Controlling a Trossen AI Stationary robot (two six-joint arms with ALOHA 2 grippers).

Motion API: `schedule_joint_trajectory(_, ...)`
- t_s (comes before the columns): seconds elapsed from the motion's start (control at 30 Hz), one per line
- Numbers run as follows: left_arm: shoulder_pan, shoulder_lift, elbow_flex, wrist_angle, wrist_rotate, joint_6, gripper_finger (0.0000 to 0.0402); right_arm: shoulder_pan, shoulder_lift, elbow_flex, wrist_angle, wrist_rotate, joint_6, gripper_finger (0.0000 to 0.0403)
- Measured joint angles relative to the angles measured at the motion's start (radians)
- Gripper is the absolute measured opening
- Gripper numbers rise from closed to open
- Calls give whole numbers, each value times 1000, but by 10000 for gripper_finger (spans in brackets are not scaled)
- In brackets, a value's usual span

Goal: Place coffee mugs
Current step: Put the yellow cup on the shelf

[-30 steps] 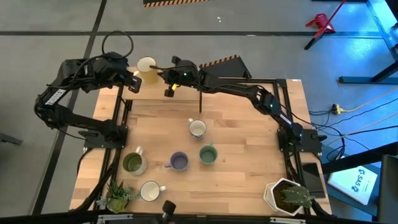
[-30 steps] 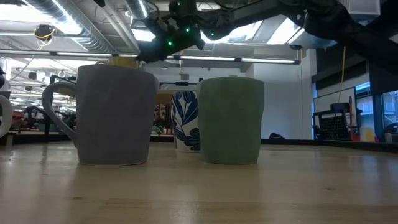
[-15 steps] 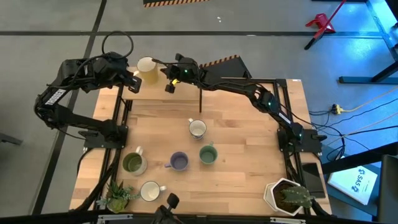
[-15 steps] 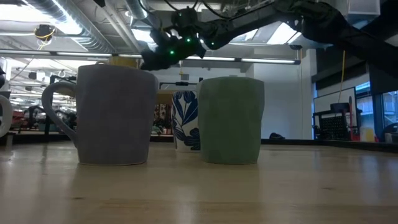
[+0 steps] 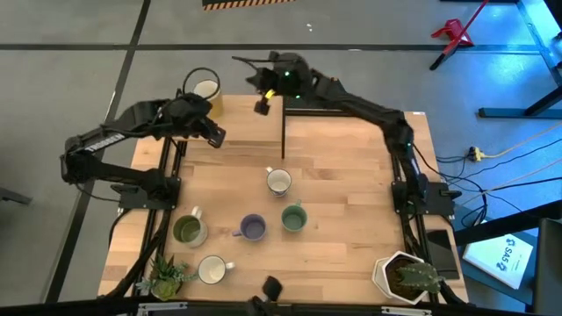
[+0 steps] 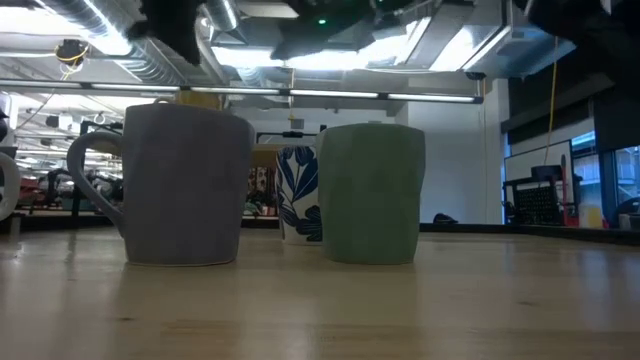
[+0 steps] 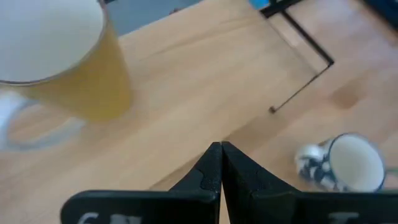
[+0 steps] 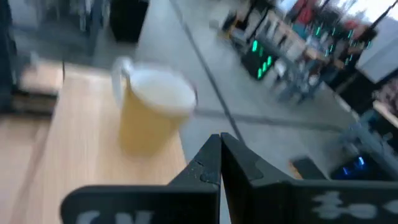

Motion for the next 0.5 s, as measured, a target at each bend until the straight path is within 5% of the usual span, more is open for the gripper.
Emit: schedule_joint_trajectory(0.5,132,-150,-298,70,-118,-59,0,11,-331,3,-301,183,-180,0)
